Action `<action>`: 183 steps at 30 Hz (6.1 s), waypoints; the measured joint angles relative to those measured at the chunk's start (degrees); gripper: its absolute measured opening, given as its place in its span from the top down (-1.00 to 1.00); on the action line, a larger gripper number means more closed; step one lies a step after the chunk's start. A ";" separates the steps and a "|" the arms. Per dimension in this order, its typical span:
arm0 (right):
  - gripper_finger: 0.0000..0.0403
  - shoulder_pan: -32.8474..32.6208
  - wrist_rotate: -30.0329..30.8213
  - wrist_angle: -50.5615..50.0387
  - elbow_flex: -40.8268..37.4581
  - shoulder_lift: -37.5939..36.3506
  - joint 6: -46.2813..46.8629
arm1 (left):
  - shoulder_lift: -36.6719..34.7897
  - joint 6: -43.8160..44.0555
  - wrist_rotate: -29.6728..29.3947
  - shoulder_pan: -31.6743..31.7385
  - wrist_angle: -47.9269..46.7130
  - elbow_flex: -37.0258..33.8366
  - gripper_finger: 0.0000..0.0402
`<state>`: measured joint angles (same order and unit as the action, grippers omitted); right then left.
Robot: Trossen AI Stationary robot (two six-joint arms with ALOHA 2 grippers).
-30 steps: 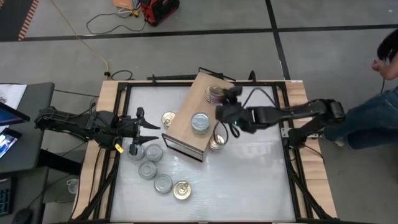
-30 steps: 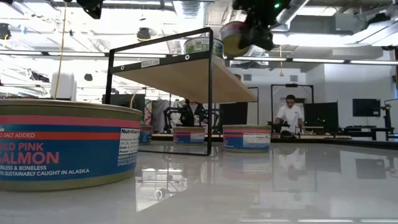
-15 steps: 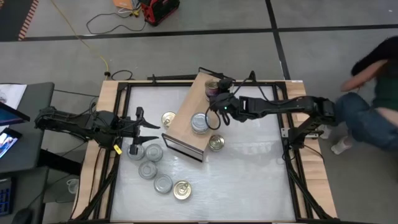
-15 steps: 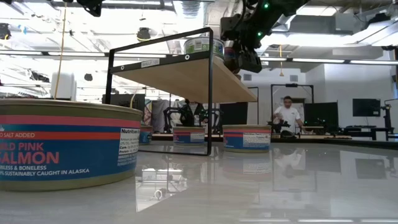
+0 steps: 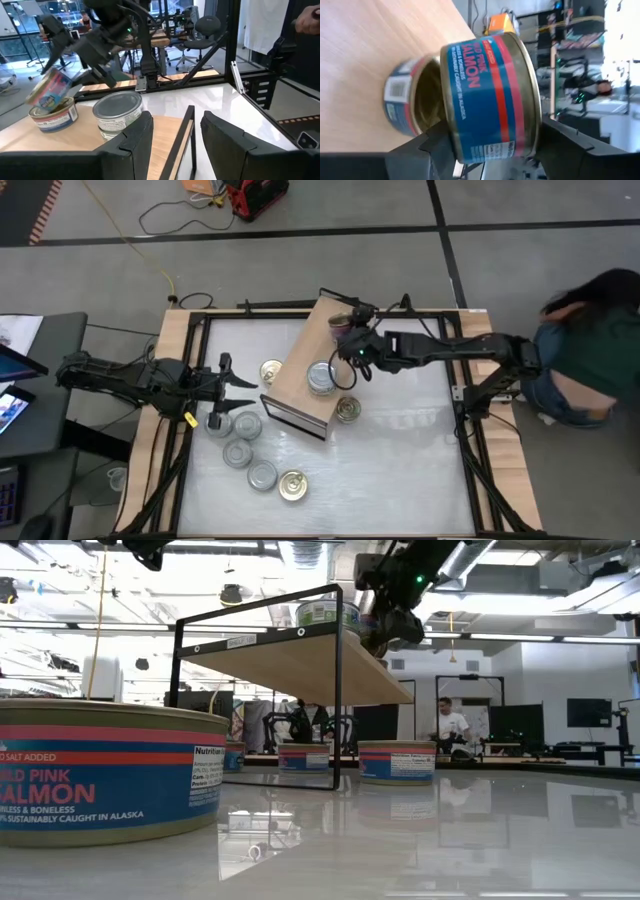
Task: Stack canned seafood by type on shelf
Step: Stack the blue tuna can on top of the other blue tuna can
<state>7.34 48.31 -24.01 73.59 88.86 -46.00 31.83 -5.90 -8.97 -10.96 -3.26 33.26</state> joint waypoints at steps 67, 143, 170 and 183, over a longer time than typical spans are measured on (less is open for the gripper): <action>-0.09 -6.22 -42.59 4.09 -27.40 -4.83 89.53 | 0.00 3.58 3.82 -0.01 -0.30 0.00 0.20; -0.13 -27.47 -21.04 -18.01 -20.84 1.49 83.08 | 0.02 3.59 0.29 0.00 -0.33 0.00 0.20; -0.08 -17.91 22.98 -8.80 -5.28 -8.13 13.64 | 0.02 7.03 -0.38 0.00 0.47 0.00 0.20; -0.13 -4.01 5.56 12.60 -5.28 -8.07 -11.56 | 0.02 2.67 -0.44 0.00 0.21 0.00 0.20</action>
<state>3.33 53.87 -11.40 68.31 80.79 -57.56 31.86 -3.22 -9.41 -10.96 -3.05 33.26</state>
